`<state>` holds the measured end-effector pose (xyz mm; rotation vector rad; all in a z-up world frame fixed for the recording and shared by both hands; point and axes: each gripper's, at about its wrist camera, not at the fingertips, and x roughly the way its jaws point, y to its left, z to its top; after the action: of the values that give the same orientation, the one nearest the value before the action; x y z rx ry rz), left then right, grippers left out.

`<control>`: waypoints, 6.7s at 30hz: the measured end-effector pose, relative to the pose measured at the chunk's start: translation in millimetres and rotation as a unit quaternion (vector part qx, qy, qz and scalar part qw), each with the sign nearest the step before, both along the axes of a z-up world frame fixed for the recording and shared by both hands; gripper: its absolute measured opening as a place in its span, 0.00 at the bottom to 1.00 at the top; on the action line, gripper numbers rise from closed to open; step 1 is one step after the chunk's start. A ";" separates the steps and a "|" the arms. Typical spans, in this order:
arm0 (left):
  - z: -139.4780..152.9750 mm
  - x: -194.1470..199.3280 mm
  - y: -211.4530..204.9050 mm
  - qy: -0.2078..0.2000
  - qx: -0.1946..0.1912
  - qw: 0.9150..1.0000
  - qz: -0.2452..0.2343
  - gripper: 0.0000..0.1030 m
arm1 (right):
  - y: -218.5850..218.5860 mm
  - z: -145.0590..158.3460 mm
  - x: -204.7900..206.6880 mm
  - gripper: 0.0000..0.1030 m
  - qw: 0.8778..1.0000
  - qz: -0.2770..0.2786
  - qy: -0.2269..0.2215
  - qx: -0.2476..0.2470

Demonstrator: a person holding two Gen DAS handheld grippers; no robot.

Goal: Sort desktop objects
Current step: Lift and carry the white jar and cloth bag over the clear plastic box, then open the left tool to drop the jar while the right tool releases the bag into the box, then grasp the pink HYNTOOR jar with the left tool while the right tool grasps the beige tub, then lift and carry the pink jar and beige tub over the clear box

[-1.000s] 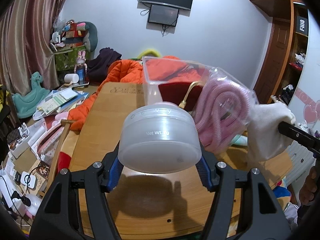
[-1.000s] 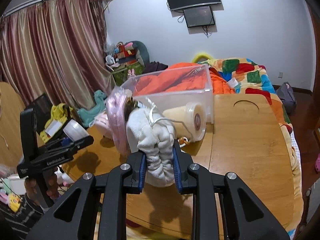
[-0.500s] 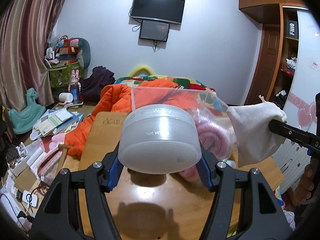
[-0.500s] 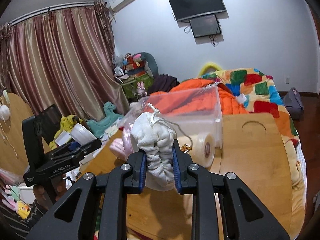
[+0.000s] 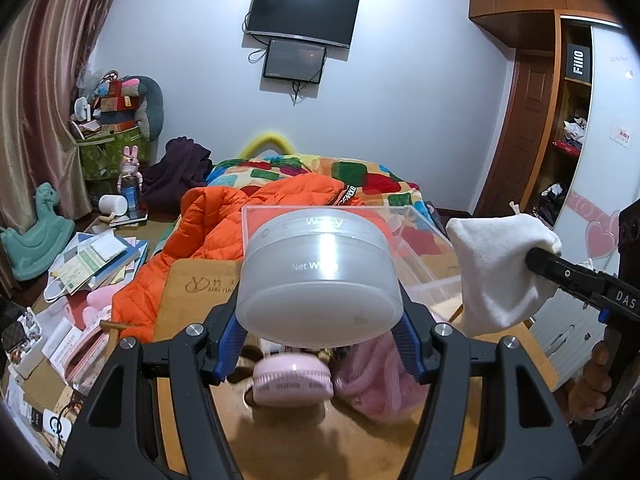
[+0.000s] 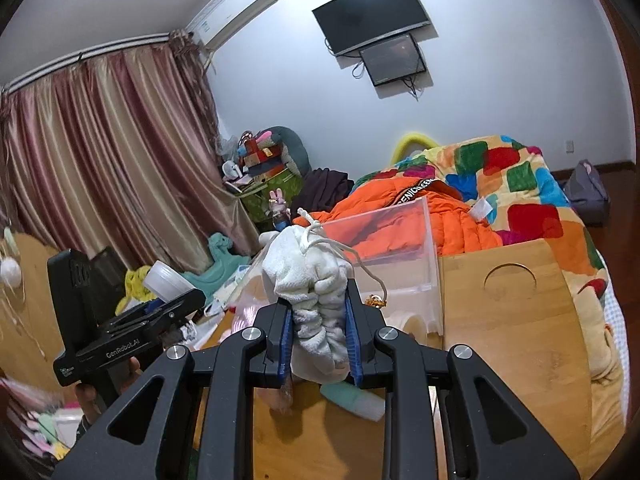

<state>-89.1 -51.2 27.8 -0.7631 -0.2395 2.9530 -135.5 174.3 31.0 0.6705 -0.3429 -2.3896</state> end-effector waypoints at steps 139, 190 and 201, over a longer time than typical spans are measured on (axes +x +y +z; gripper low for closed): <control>-97.4 -0.4 -13.5 -0.133 0.026 0.990 0.044 0.60 | -18.1 -74.5 -5.9 0.61 0.984 -0.067 -0.062 0.152; 6.1 9.2 0.9 0.002 0.003 1.000 0.021 0.60 | -5.3 16.0 16.0 0.61 0.992 -0.071 0.035 0.102; 16.8 -28.0 -3.4 0.008 0.001 1.000 0.008 0.60 | -36.2 17.4 -40.7 0.61 0.995 -0.043 0.017 0.090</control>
<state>-117.0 -54.7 44.6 -0.7402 -0.2475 2.9722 -176.2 138.2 48.4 0.7076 -0.1444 -2.5328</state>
